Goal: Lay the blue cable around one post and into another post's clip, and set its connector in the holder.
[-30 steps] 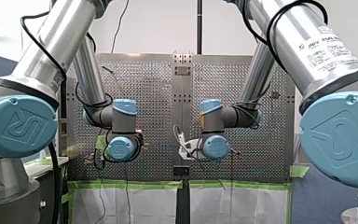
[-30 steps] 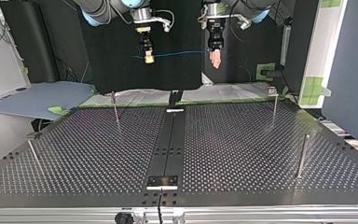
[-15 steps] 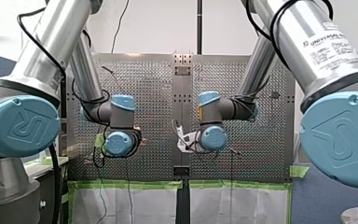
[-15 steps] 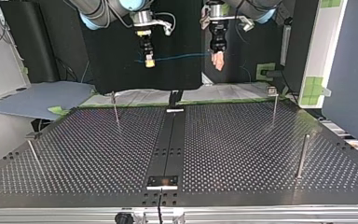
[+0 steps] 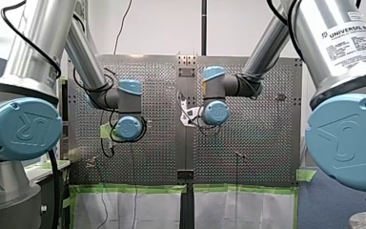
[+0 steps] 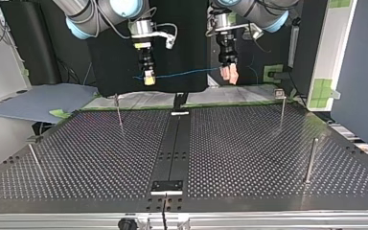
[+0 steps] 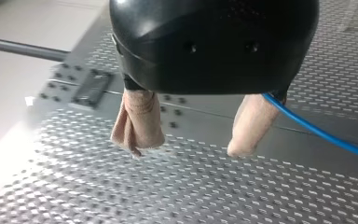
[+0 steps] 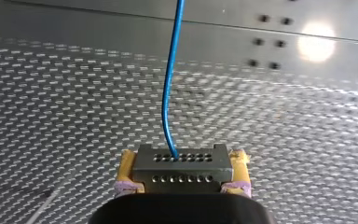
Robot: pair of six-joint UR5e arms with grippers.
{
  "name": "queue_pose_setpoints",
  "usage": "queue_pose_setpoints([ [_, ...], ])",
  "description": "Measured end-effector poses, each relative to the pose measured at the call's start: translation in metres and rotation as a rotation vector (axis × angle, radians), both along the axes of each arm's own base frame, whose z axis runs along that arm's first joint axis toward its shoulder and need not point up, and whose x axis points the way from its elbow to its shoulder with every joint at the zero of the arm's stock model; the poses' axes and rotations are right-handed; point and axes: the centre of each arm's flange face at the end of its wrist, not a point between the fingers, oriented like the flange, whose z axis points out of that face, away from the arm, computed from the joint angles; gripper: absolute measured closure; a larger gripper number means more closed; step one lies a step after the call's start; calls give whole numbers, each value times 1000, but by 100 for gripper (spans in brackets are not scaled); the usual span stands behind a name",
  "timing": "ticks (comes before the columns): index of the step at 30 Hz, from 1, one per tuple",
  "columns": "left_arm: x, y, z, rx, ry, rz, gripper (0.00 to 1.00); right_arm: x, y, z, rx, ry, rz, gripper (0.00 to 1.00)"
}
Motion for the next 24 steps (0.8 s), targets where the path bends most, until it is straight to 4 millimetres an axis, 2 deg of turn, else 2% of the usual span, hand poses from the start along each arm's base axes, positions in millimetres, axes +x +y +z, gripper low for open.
queue_pose_setpoints([
  [8, 13, -3, 44, -106, -58, 36, 0, 7, -11, 57, -49, -40, 28, 100],
  [17, 25, -1, 97, -226, -125, 73, 0, 12, -13, 129, -117, -76, 65, 100],
  [20, 26, 1, 115, -258, -146, 89, 0, 13, -14, 146, -127, -85, 69, 100],
  [24, 25, 5, 134, -275, -162, 101, 0, 16, -19, 159, -126, -86, 75, 100],
])
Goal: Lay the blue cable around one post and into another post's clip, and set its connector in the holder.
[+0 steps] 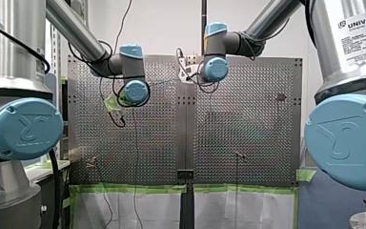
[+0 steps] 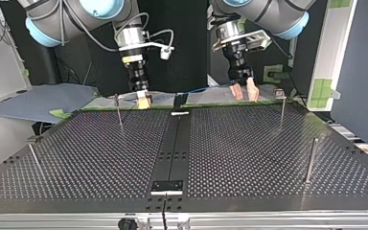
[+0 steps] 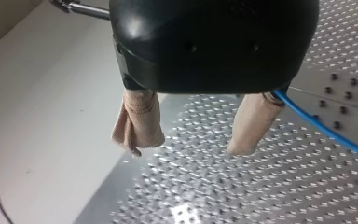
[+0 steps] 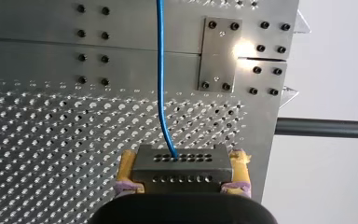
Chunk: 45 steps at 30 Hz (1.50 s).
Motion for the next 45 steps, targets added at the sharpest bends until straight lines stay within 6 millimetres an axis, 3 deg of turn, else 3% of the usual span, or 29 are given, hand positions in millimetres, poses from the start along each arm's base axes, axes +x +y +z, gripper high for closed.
queue_pose_setpoints([
  [13, -9, 22, 51, 0, -22, 42, 0, 22, -15, 17, -20, 15, 56, 100],
  [27, 0, 57, 135, 3, -103, 143, 0, 47, -1, 30, -57, 21, 188, 100],
  [38, -5, 94, 204, 66, -167, 177, 0, 68, 2, 47, -81, 1, 224, 100],
  [41, 0, 102, 211, 89, -159, 180, 0, 75, 2, 49, -79, 2, 231, 100],
  [45, 12, 109, 206, 117, -121, 180, 0, 85, 4, 48, -70, 10, 243, 100],
])
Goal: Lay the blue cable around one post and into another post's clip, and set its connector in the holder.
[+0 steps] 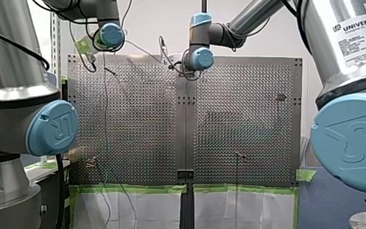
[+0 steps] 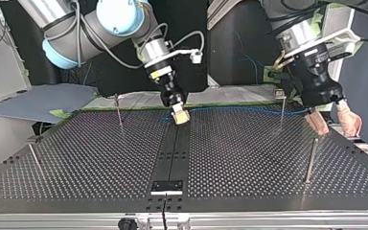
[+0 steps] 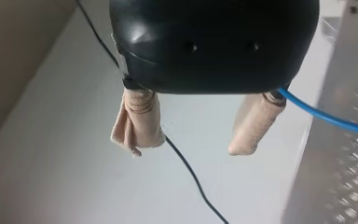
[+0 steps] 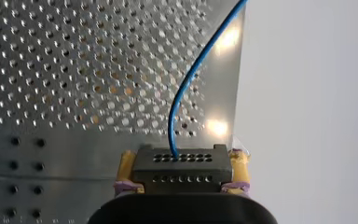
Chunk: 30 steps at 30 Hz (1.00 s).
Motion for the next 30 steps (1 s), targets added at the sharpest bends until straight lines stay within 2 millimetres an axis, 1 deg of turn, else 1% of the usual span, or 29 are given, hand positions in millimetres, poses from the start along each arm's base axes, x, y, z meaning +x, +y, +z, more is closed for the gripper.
queue_pose_setpoints([
  [5, 21, 10, -15, 22, 71, 0, 0, 13, 3, 9, -7, -8, 14, 100],
  [11, 43, 22, -27, 23, 133, -4, 0, 27, 5, 19, -19, -20, 27, 100],
  [15, 57, 31, -28, 9, 155, -9, 0, 34, 5, 32, -36, -40, 29, 100],
  [19, 67, 41, -23, -3, 165, -13, 0, 39, 1, 44, -54, -62, 28, 100],
  [25, 76, 60, -17, -10, 192, -15, 0, 47, -2, 41, -58, -64, 30, 100],
  [30, 84, 76, -27, -14, 252, -16, 0, 50, -2, 38, -57, -60, 32, 100],
])
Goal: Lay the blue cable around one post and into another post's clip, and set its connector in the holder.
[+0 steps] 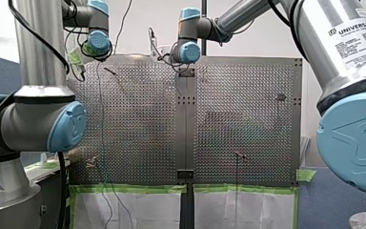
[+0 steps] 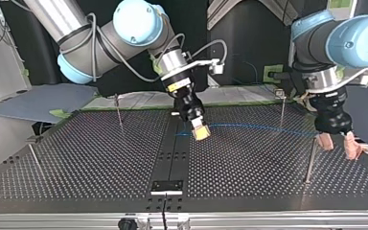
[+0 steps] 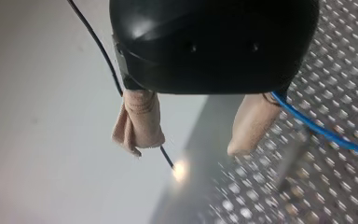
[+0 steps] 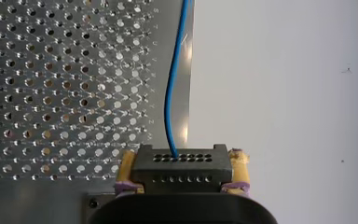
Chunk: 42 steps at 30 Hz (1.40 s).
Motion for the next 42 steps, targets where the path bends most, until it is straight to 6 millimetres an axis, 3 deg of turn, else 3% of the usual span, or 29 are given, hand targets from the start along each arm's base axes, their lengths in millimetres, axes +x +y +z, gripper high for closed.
queue_pose_setpoints([
  [4, 7, 13, -9, -4, 47, 0, 0, 8, -1, -5, -1, 13, 3, 100],
  [14, 44, 51, -19, -59, 70, -1, 0, 16, -4, 7, -19, -9, 1, 100],
  [25, 60, 94, -16, -128, -26, -8, 0, 21, -13, 1, -18, -14, -9, 100],
  [30, 70, 113, -27, -131, -14, -9, 0, 26, -20, 0, -18, -14, -15, 100],
  [36, 83, 118, -50, -121, 40, -46, 0, 23, -34, 10, -29, -36, -36, 100],
  [42, 91, 112, -61, -123, 60, -103, 0, 16, -48, 11, -27, -45, -61, 100],
])
